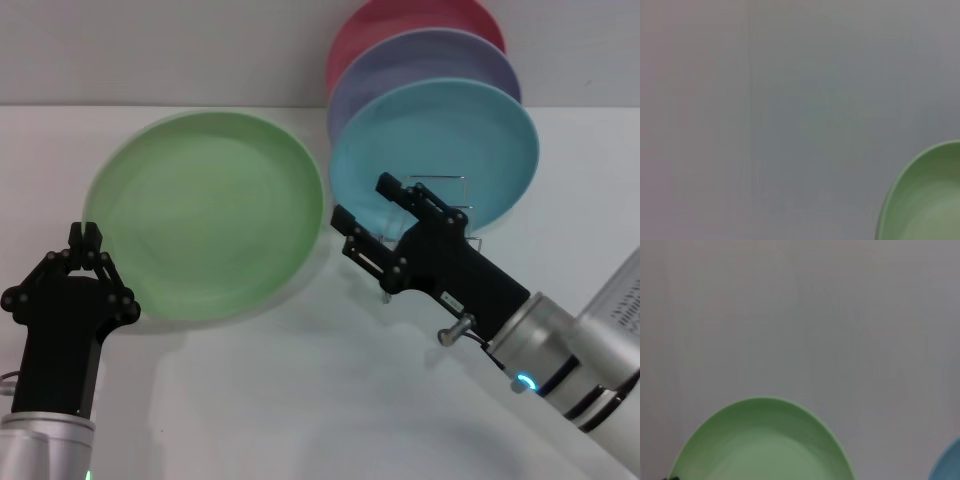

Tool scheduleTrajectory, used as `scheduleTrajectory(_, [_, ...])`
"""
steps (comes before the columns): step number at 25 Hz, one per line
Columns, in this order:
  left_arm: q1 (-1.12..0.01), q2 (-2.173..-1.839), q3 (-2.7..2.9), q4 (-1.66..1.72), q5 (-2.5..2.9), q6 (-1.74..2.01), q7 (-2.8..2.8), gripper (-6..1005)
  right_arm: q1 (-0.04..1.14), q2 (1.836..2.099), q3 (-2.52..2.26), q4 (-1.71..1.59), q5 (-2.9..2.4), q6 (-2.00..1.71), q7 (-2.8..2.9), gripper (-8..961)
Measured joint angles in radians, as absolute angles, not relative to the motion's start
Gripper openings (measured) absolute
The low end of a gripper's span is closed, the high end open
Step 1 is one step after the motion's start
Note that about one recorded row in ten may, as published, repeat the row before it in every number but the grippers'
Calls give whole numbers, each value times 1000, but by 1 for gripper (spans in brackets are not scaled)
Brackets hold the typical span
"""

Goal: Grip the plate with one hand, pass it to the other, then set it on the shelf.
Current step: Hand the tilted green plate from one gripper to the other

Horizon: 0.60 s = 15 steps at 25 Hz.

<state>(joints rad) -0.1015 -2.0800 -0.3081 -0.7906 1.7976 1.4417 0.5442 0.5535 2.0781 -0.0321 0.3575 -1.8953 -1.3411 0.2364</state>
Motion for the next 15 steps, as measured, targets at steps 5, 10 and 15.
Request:
scheduleTrajectory(5, [-101,-2080,-296,-794,1796,1454,579,35,574,2079,-26,374,-1896,-1303,221,657])
scheduleTrajectory(10, [-97,-2080,-286,-815,1783,1462,643,35,597,2080,-13,379,-1896,-1259,211,644])
scheduleTrajectory(15, [-96,-2080,-271,-833,1767,1468,729,36,619,2080,6,388,-1896,-1210,176,631])
